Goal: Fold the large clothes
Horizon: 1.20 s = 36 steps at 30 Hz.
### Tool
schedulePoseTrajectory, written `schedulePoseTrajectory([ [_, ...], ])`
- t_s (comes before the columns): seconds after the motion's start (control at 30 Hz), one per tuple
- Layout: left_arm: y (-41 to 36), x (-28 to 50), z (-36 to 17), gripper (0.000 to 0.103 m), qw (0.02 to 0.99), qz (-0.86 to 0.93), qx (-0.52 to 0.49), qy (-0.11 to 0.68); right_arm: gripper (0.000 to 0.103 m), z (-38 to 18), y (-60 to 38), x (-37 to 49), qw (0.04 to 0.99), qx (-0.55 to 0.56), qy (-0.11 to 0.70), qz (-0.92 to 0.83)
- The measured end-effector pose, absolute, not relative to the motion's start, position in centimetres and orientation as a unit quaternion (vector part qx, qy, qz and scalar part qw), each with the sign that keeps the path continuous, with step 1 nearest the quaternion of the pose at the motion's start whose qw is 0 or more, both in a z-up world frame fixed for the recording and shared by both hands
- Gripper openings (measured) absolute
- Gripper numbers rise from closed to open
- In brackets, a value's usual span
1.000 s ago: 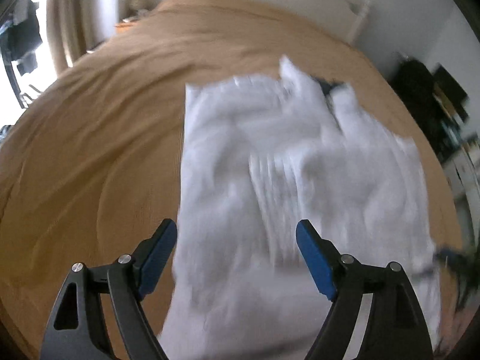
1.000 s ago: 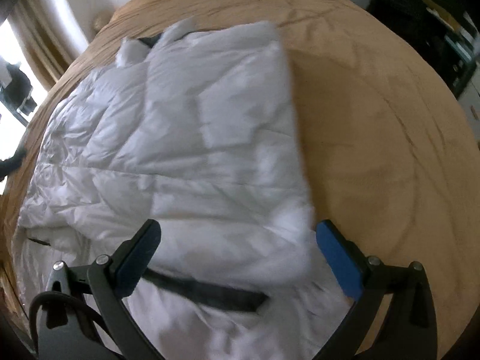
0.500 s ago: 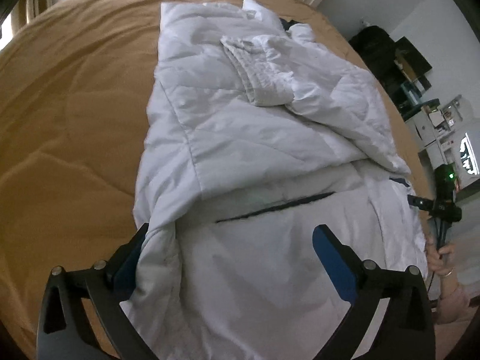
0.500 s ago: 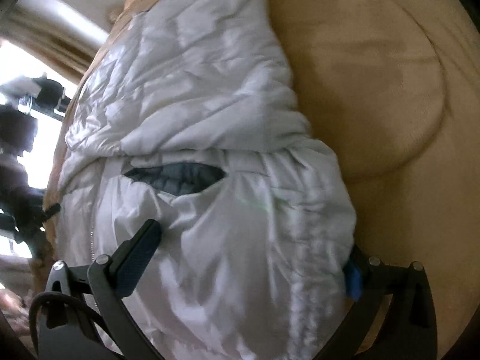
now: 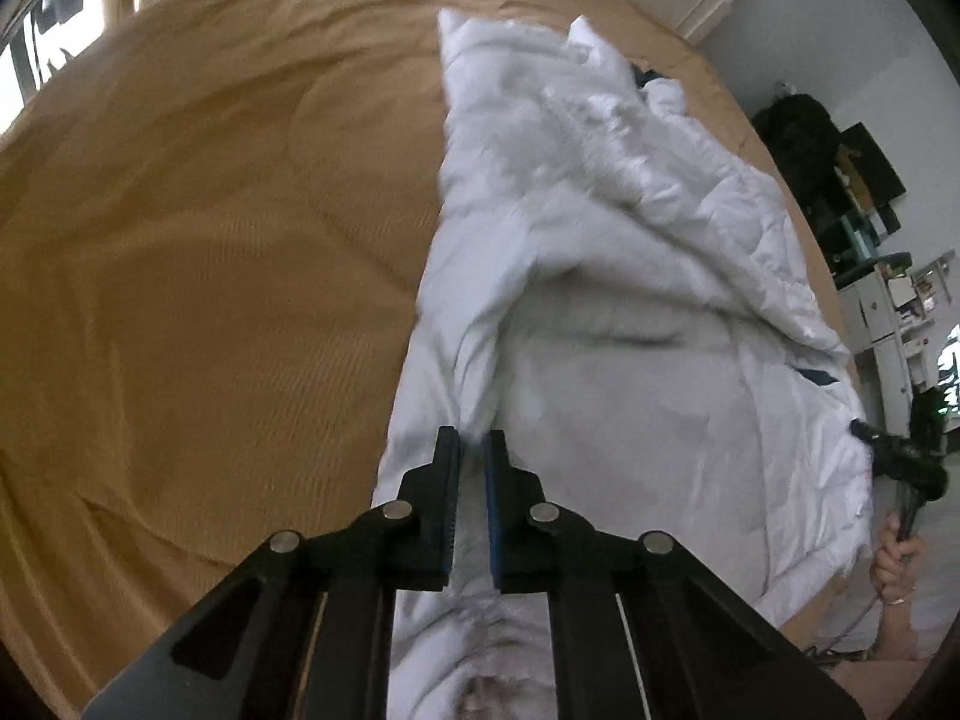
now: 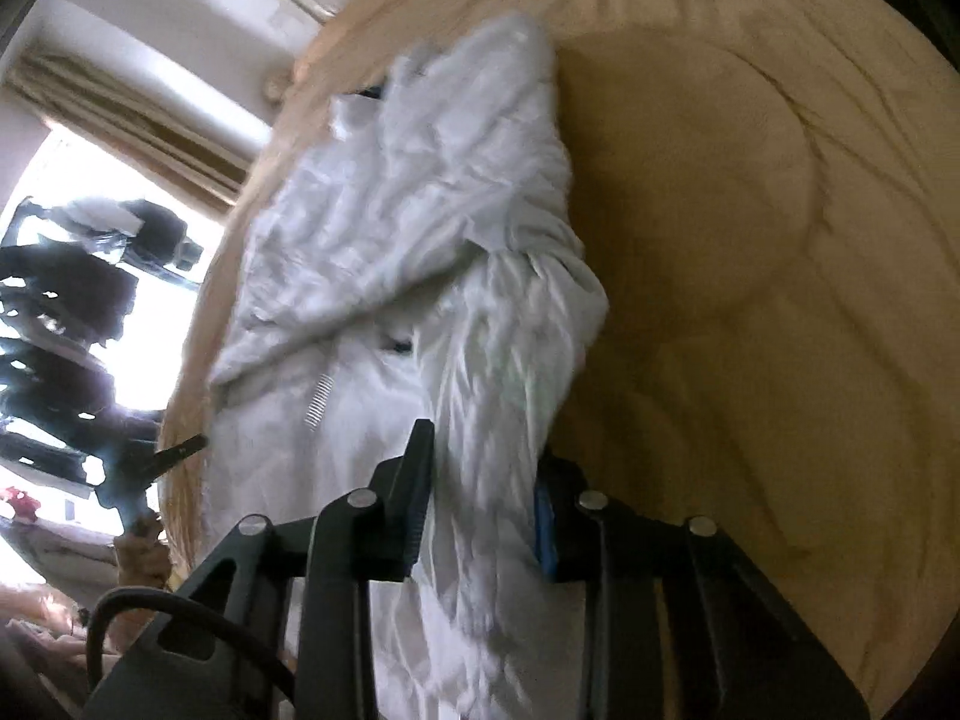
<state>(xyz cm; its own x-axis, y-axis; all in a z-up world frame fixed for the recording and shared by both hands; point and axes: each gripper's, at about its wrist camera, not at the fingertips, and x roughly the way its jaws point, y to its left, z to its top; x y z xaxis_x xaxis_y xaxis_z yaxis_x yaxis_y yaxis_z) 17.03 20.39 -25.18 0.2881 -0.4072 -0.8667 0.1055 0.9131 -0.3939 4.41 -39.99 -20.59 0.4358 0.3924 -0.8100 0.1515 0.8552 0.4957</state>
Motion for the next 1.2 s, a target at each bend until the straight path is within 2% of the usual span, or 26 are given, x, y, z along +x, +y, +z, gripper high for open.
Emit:
schedulePoseTrajectory([
  [0.03,20.7,16.9,-25.6,0.010,0.790,-0.161,-0.145,0.574,0.037,-21.7,-40.4,4.1,0.803,0.255,0.534,0.067],
  [0.07,21.1,16.7,-26.1,0.012,0.788,-0.169,-0.162,0.569,0.048,-22.7,-40.4,4.4,0.800,0.253,0.541,0.054],
  [0.1,21.3,16.8,-26.2,0.010,0.788,-0.172,-0.165,0.567,0.066,-23.8,-41.2,4.3,0.794,0.260,0.548,0.043],
  [0.17,21.4,16.7,-26.3,0.012,0.789,-0.178,-0.164,0.564,0.081,-25.4,-41.7,4.1,0.781,0.277,0.558,0.046],
  [0.2,21.5,16.7,-26.3,0.019,0.790,-0.182,-0.163,0.562,0.081,-25.7,-41.6,4.4,0.779,0.279,0.560,0.048],
  [0.27,21.1,17.2,-26.1,0.043,0.789,-0.200,-0.166,0.557,0.082,-26.3,-41.4,4.1,0.779,0.270,0.563,0.057],
  [0.33,20.1,17.7,-25.4,0.086,0.793,-0.228,-0.172,0.538,0.084,-26.6,-41.0,4.5,0.779,0.265,0.564,0.068],
  [0.4,19.1,18.2,-24.8,0.101,0.799,-0.248,-0.168,0.521,0.086,-26.6,-40.7,5.1,0.779,0.266,0.561,0.082],
  [0.43,18.0,18.8,-25.0,0.102,0.797,-0.258,-0.160,0.523,0.089,-26.7,-40.2,5.8,0.779,0.262,0.562,0.092],
  [0.47,17.3,19.2,-25.3,0.102,0.790,-0.263,-0.152,0.532,0.093,-26.8,-39.6,6.4,0.780,0.256,0.562,0.099],
  [0.5,16.5,19.6,-26.0,0.101,0.783,-0.267,-0.141,0.543,0.092,-27.0,-39.0,7.3,0.782,0.247,0.562,0.104],
  [0.53,15.8,19.7,-26.6,0.085,0.781,-0.261,-0.123,0.554,0.088,-27.1,-38.6,7.6,0.783,0.241,0.564,0.106],
  [0.6,14.7,19.6,-27.8,0.060,0.773,-0.247,-0.075,0.579,0.054,-27.0,-37.8,8.0,0.781,0.231,0.569,0.113],
  [0.7,16.9,19.4,-26.4,0.024,0.767,-0.260,-0.140,0.570,0.036,-25.6,-37.8,7.0,0.783,0.258,0.549,0.137],
  [0.73,17.6,19.3,-25.8,0.019,0.766,-0.264,-0.161,0.564,0.034,-24.7,-38.1,6.4,0.784,0.275,0.537,0.145],
  [0.8,19.1,18.3,-23.8,0.016,0.775,-0.263,-0.181,0.545,0.031,-22.9,-38.8,5.3,0.785,0.312,0.510,0.163],
  [0.9,20.1,16.5,-22.3,0.013,0.774,-0.269,-0.178,0.545,0.031,-20.6,-38.5,4.0,0.790,0.321,0.491,0.178],
  [0.97,20.5,16.0,-23.9,0.014,0.773,-0.250,-0.168,0.558,0.031,-20.4,-37.8,3.5,0.790,0.307,0.501,0.176],
  [1.03,21.2,16.5,-25.9,0.014,0.764,-0.234,-0.178,0.575,0.036,-22.1,-38.1,3.0,0.783,0.301,0.520,0.162],
  [1.1,21.5,16.5,-26.8,0.018,0.765,-0.225,-0.190,0.572,0.058,-24.6,-38.1,3.2,0.772,0.306,0.539,0.142],
  [1.17,21.1,16.2,-26.5,0.019,0.772,-0.225,-0.177,0.567,0.075,-26.5,-38.1,3.3,0.756,0.316,0.558,0.132],
  [1.2,21.0,15.9,-26.3,0.021,0.773,-0.227,-0.169,0.568,0.075,-27.0,-38.0,3.1,0.753,0.313,0.565,0.128],
])
